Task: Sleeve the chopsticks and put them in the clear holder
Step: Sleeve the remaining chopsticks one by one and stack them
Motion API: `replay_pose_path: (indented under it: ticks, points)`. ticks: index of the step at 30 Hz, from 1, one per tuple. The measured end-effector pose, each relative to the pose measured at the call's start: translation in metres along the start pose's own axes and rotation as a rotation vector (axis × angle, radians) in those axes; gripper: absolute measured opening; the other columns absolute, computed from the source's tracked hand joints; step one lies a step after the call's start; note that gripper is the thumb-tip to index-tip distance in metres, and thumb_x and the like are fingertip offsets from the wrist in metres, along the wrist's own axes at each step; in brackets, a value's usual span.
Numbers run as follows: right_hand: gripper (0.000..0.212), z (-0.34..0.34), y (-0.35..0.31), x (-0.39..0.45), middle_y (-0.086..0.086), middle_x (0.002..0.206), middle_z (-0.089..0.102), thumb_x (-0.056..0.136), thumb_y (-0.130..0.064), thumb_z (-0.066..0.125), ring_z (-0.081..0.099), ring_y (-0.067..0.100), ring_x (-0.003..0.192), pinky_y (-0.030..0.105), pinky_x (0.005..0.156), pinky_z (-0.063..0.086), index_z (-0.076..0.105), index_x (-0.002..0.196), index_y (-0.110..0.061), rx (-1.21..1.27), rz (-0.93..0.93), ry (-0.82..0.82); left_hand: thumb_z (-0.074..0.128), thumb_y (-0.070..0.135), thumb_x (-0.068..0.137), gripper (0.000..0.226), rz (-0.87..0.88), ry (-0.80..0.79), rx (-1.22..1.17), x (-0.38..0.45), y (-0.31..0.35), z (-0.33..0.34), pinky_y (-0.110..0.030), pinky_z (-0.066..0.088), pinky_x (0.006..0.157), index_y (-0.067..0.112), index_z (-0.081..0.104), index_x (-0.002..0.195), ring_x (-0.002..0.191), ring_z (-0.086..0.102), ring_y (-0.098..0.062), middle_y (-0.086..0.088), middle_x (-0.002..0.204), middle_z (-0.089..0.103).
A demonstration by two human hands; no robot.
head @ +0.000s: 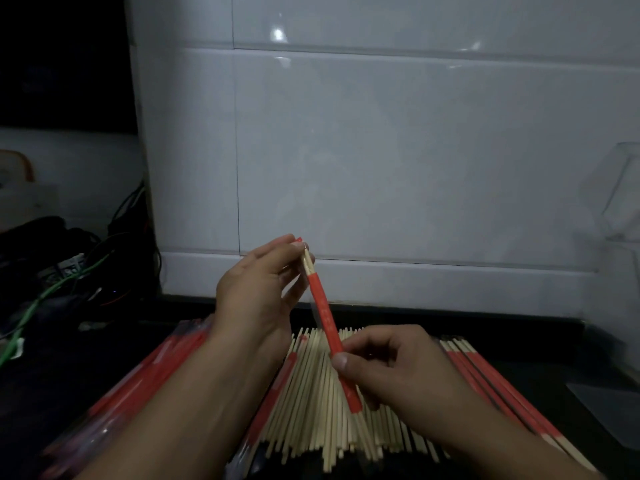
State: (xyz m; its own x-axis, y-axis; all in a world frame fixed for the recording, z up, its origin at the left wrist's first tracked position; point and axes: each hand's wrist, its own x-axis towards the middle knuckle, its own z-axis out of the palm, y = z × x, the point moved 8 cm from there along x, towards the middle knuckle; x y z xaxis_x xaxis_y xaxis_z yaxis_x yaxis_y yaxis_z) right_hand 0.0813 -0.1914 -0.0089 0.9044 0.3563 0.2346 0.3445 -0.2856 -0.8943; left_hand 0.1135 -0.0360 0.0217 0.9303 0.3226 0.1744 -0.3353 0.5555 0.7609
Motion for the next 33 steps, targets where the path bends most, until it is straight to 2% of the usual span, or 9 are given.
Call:
replay_pose_path:
  ticks: [6,12,16,19,21,23,26,29,33]
  points:
    - [0.006,-0.014,-0.003,-0.001,0.008,0.069,0.069,0.087,-0.012,0.07,0.062,0.008,0.055,0.017,0.053,0.048,0.075,0.088,-0.01,0.021,0.04,0.031,0.066,0.003,0.087,0.016,-0.046,-0.013,0.012,0.003,-0.003,-0.001,-0.026,0.057,0.058,0.009,0.068,0.101,0.077,0.067,-0.017,-0.005,0.081,0.071]
    - [0.005,-0.025,-0.003,0.0,-0.001,0.069,0.07,0.087,-0.016,0.071,0.061,0.005,0.055,0.018,0.053,0.048,0.076,0.085,-0.016,-0.057,0.074,0.052,0.067,0.001,0.088,0.02,-0.016,0.009,0.143,0.009,0.0,-0.011,-0.031,0.057,0.066,0.014,0.069,0.103,0.088,0.062,-0.019,-0.01,0.097,0.071]
    - [0.007,-0.037,0.003,0.001,0.002,0.065,0.07,0.086,-0.013,0.07,0.062,0.008,0.054,0.02,0.053,0.049,0.076,0.082,-0.013,-0.083,0.124,0.05,0.07,0.016,0.09,0.024,0.259,-0.007,0.473,0.003,0.02,-0.006,-0.031,0.059,0.079,0.022,0.067,0.114,0.084,0.067,-0.013,0.004,0.085,0.073]
    - [0.009,-0.074,0.02,0.005,0.003,0.057,0.066,0.087,-0.007,0.069,0.058,0.008,0.048,0.018,0.048,0.046,0.077,0.084,-0.01,-0.238,0.234,0.052,0.064,0.032,0.095,0.032,0.265,-0.052,0.664,0.009,0.018,-0.007,-0.033,0.055,0.082,0.027,0.058,0.125,0.095,0.065,-0.014,0.002,0.105,0.066]
    - [0.009,-0.108,0.039,0.004,0.004,0.055,0.063,0.086,-0.005,0.069,0.053,0.008,0.044,0.018,0.045,0.042,0.077,0.086,-0.01,-0.404,0.335,0.06,0.063,0.036,0.094,0.026,0.281,-0.106,0.956,0.014,0.014,-0.007,-0.034,0.054,0.077,0.027,0.061,0.118,0.091,0.064,-0.014,0.004,0.102,0.065]
    - [0.009,-0.134,0.059,0.001,0.008,0.057,0.063,0.086,-0.005,0.07,0.054,0.011,0.046,0.022,0.047,0.044,0.077,0.086,-0.011,-0.496,0.441,0.041,0.062,0.043,0.092,0.021,0.295,-0.185,1.443,0.016,0.002,-0.006,-0.033,0.055,0.076,0.027,0.067,0.104,0.084,0.064,-0.012,0.008,0.093,0.067]
    - [0.007,-0.153,0.083,-0.001,0.009,0.059,0.066,0.085,-0.004,0.071,0.059,0.013,0.049,0.024,0.05,0.048,0.075,0.09,-0.008,-0.529,0.566,0.024,0.061,0.053,0.089,0.033,0.122,-0.324,1.919,0.016,-0.027,-0.016,-0.028,0.053,0.071,0.021,0.065,0.084,0.076,0.063,-0.014,0.004,0.079,0.066]
    - [0.005,-0.156,0.093,-0.001,0.012,0.062,0.068,0.086,-0.005,0.071,0.061,0.015,0.051,0.024,0.051,0.049,0.073,0.091,-0.004,-0.57,0.62,0.01,0.063,0.055,0.088,0.038,-0.006,-0.418,2.118,0.012,-0.041,-0.024,-0.029,0.049,0.07,0.022,0.049,0.077,0.08,0.06,-0.016,0.004,0.078,0.057]
    - [0.008,-0.149,0.098,-0.001,0.012,0.063,0.069,0.088,-0.003,0.068,0.064,0.015,0.052,0.024,0.049,0.049,0.069,0.095,0.0,-0.598,0.663,-0.06,0.065,0.046,0.089,0.034,0.013,-0.44,2.171,0.009,-0.042,-0.023,-0.028,0.041,0.067,0.022,0.042,0.077,0.077,0.053,-0.017,0.004,0.079,0.052]
